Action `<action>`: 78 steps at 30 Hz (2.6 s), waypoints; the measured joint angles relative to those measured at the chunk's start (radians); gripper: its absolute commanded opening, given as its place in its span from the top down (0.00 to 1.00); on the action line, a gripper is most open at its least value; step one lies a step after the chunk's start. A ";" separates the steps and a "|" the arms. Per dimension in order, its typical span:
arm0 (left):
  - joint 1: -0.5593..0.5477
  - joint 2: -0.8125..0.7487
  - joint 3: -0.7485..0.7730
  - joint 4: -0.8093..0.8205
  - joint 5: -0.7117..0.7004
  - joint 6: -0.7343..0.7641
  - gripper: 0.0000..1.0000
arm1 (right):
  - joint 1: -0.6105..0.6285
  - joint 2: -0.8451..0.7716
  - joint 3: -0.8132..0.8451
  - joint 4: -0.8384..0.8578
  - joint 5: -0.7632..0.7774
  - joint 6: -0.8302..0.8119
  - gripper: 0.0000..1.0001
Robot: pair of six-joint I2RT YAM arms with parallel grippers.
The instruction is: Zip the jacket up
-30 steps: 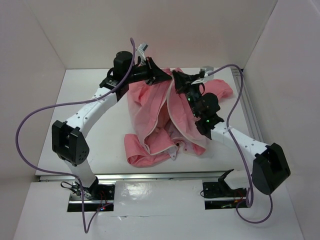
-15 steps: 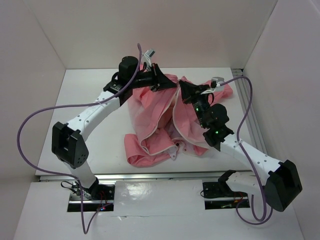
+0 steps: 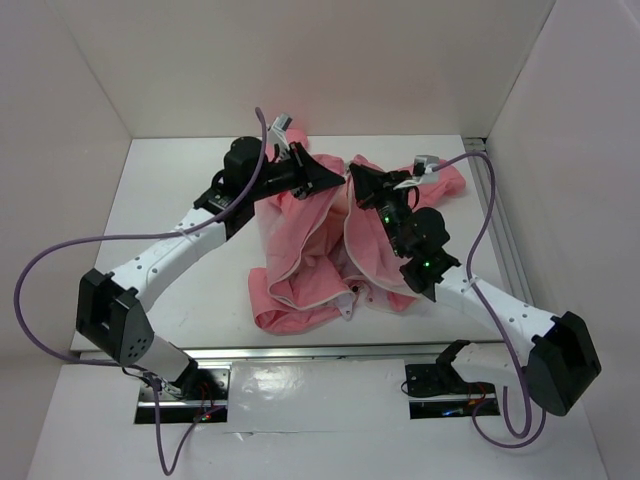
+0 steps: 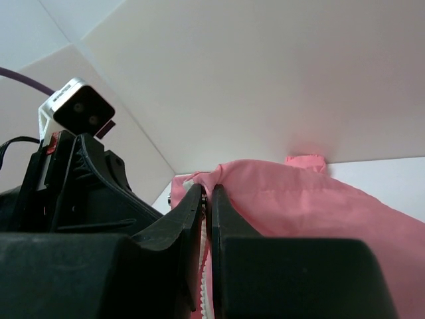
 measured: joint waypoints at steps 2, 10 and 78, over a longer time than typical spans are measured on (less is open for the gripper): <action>-0.003 -0.016 -0.030 0.021 -0.022 -0.018 1.00 | 0.005 0.008 0.003 0.002 -0.002 0.003 1.00; -0.005 -0.023 -0.029 0.021 -0.040 -0.026 0.88 | 0.008 0.013 0.010 0.008 -0.001 0.003 1.00; 0.114 0.173 0.209 0.303 0.460 -0.030 0.43 | 0.005 -0.010 0.122 0.023 -0.086 -0.069 1.00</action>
